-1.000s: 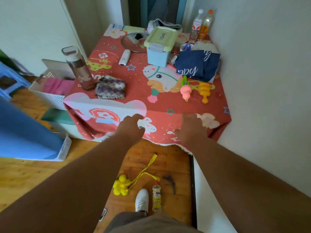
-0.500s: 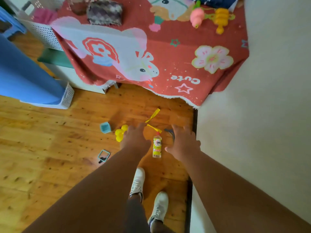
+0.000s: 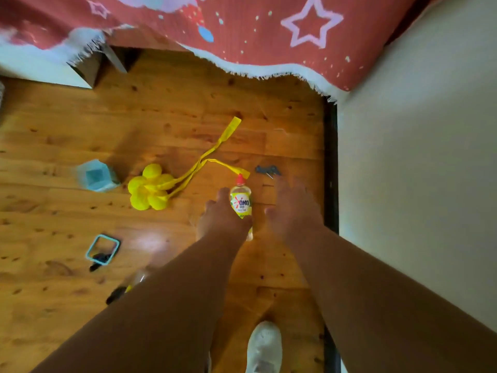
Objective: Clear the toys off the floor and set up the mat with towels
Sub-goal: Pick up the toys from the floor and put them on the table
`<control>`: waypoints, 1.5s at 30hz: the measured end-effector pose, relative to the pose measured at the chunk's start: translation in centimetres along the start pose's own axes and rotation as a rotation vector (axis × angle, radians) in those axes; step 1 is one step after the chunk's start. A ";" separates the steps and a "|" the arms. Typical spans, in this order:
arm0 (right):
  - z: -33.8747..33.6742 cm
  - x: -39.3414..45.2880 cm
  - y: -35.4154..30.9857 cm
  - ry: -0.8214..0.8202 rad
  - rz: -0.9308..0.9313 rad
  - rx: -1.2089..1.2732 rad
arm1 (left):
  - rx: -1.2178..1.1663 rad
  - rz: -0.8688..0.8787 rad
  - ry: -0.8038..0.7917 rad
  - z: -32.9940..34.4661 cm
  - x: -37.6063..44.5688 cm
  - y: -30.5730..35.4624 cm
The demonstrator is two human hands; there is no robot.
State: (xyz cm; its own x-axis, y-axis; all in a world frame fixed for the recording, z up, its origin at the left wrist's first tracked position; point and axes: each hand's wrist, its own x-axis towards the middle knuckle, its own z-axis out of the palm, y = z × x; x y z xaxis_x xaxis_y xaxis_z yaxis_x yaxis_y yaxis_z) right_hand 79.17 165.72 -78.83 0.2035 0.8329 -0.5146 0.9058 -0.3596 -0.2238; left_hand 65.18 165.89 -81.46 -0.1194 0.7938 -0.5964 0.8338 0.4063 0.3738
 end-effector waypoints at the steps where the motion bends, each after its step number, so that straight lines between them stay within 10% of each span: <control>1: 1.3 1.4 0.7 -0.002 -0.006 -0.008 | -0.003 -0.029 -0.004 1.8 1.2 -0.5; 9: 15.1 17.7 6.7 -0.243 0.072 -0.167 | 0.111 -0.124 0.011 17.7 13.6 -4.4; 15: 18.8 18.4 7.7 -0.432 0.068 -0.356 | -0.011 -0.164 0.040 18.9 17.0 -5.7; 19: 14.5 14.0 4.8 -0.327 0.203 -0.015 | -0.123 -0.176 0.145 12.9 12.6 -5.0; 31: -27.0 -8.6 -13.7 -0.063 -0.041 0.236 | -0.386 -0.029 0.436 -29.3 -10.5 11.9; 45: -62.9 -3.0 -21.7 0.385 -0.162 0.070 | -0.536 0.438 0.603 -58.9 -6.4 32.2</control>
State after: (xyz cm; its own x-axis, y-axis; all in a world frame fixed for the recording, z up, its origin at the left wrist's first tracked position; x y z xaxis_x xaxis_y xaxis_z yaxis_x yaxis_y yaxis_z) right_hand 82.25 197.49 -20.41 0.1965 0.9726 -0.1241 0.9128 -0.2277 -0.3389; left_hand 61.06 200.56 -23.80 -0.2380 0.9669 0.0916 0.5276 0.0495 0.8480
